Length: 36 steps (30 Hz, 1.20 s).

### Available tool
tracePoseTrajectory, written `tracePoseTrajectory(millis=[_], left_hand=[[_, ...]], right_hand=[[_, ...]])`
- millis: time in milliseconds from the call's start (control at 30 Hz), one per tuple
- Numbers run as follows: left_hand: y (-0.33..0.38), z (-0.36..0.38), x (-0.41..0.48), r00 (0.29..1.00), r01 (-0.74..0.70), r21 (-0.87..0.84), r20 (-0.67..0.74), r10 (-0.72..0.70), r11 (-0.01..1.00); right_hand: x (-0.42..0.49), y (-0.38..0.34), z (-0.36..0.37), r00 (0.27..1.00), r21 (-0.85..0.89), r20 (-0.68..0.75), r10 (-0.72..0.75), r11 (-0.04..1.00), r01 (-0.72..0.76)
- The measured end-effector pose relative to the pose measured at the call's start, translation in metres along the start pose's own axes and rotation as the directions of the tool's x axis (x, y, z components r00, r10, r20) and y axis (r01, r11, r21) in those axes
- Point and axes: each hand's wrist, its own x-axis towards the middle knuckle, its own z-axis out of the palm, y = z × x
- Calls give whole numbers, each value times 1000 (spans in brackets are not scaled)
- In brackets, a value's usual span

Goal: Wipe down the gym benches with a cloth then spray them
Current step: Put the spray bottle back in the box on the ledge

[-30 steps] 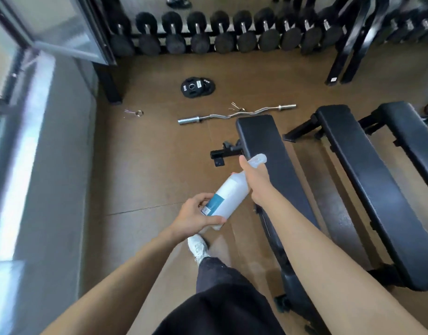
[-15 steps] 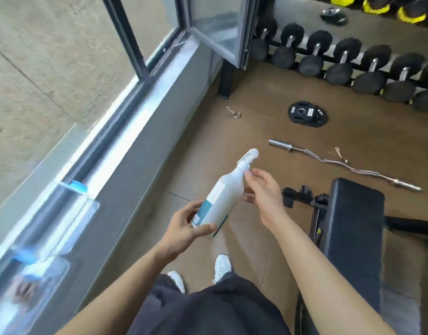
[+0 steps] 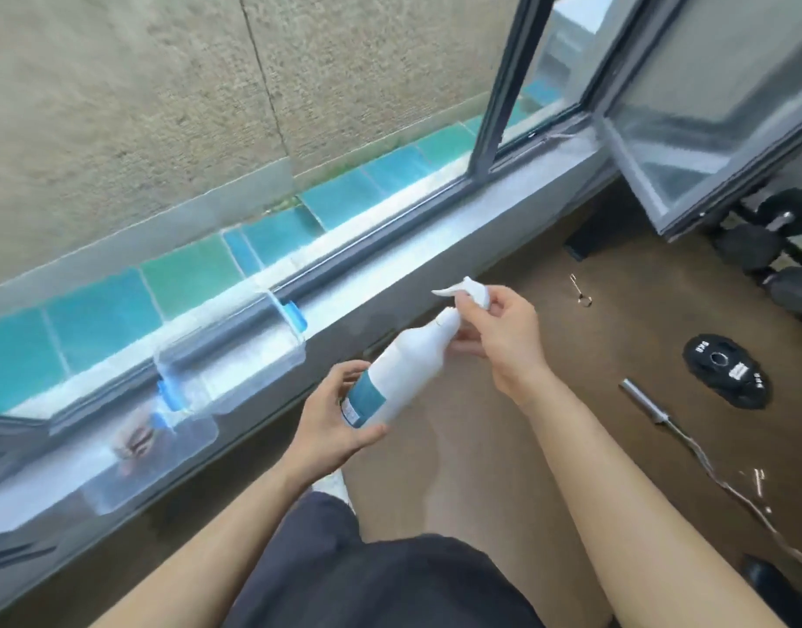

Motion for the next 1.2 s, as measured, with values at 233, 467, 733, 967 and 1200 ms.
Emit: tracePoseTrajectory(millis=[233, 467, 733, 967, 1200], left_hand=[[-45, -94, 55, 981, 21, 106, -193, 0, 994], [-68, -132, 85, 844, 194, 30, -515, -151, 980], [-89, -138, 102, 610, 365, -206, -684, -400, 908], [-110, -137, 97, 577, 374, -496, -537, -615, 784], [-111, -102, 53, 428, 301, -621, -590, -685, 724]], right_hand=[[58, -34, 130, 953, -95, 281, -114, 985, 146], [108, -46, 235, 822, -175, 544, -168, 936, 306], [145, -30, 316, 540, -145, 833, -121, 894, 425], [164, 15, 355, 363, -231, 932, -14, 749, 621], [192, 74, 387, 328, -375, 927, 183, 486, 789]])
